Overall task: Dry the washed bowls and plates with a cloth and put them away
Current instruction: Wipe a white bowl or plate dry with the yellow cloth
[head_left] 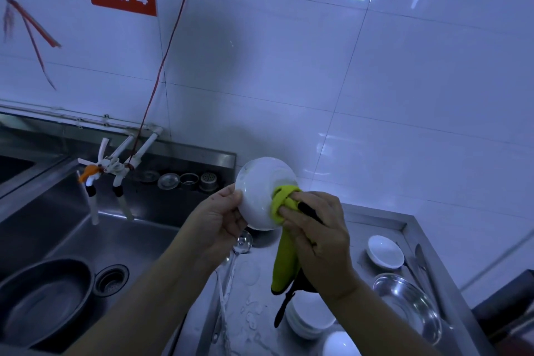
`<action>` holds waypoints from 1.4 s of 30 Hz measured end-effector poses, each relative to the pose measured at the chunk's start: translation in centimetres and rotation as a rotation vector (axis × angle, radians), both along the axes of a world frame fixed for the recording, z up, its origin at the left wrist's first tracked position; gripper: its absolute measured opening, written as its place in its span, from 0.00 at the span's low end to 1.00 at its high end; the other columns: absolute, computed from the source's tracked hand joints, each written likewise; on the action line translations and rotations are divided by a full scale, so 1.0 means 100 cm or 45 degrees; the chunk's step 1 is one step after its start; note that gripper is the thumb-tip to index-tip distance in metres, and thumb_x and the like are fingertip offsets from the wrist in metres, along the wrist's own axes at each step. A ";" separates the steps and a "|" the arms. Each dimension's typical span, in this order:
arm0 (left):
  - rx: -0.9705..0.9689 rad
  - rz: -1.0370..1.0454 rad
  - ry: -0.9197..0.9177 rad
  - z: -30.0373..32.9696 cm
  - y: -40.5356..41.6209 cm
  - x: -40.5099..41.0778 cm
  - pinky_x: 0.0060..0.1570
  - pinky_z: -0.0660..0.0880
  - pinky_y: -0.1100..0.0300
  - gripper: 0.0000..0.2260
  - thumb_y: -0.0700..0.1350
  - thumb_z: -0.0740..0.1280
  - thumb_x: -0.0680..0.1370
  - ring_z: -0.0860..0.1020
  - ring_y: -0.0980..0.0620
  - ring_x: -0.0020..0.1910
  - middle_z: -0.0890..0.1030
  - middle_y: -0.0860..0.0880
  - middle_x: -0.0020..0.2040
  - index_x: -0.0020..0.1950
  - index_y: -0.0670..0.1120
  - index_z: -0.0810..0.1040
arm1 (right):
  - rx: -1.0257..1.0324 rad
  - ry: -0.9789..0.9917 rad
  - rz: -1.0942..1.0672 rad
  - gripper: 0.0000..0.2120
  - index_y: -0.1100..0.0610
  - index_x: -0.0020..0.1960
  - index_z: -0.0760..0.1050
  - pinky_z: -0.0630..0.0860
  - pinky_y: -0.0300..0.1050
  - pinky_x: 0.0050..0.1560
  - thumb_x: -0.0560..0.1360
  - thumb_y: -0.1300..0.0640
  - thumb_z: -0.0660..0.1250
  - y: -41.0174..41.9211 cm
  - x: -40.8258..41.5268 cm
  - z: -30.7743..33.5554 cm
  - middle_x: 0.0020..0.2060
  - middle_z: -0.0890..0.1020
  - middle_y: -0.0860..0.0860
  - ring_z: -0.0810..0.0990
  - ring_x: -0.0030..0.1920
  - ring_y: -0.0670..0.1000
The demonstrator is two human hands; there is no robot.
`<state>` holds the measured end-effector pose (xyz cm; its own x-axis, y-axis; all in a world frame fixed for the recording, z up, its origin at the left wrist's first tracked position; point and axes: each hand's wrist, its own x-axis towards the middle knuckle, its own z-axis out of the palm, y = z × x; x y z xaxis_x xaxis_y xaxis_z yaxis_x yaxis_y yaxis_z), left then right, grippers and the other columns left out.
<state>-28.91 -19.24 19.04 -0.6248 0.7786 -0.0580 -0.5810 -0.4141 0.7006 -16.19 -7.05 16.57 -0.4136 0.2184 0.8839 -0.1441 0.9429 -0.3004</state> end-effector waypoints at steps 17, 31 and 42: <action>-0.040 -0.021 0.031 0.007 -0.001 -0.001 0.34 0.80 0.62 0.10 0.36 0.56 0.78 0.83 0.53 0.34 0.84 0.46 0.37 0.50 0.39 0.77 | 0.231 -0.150 -0.058 0.07 0.62 0.47 0.84 0.73 0.48 0.53 0.75 0.64 0.67 0.022 0.006 0.018 0.50 0.81 0.58 0.72 0.51 0.58; -0.138 -0.029 0.379 0.002 0.005 0.030 0.42 0.74 0.56 0.15 0.42 0.64 0.70 0.78 0.47 0.40 0.79 0.39 0.45 0.53 0.36 0.76 | 0.274 -0.243 -0.043 0.11 0.54 0.49 0.84 0.72 0.53 0.54 0.76 0.52 0.64 -0.004 -0.015 0.052 0.54 0.80 0.54 0.74 0.55 0.58; 0.060 0.023 -0.006 0.010 0.007 0.023 0.47 0.80 0.57 0.11 0.39 0.62 0.71 0.83 0.51 0.42 0.84 0.45 0.44 0.52 0.40 0.77 | -0.661 -0.178 0.048 0.16 0.53 0.62 0.78 0.66 0.27 0.58 0.77 0.53 0.61 0.028 -0.002 0.027 0.53 0.74 0.45 0.72 0.56 0.36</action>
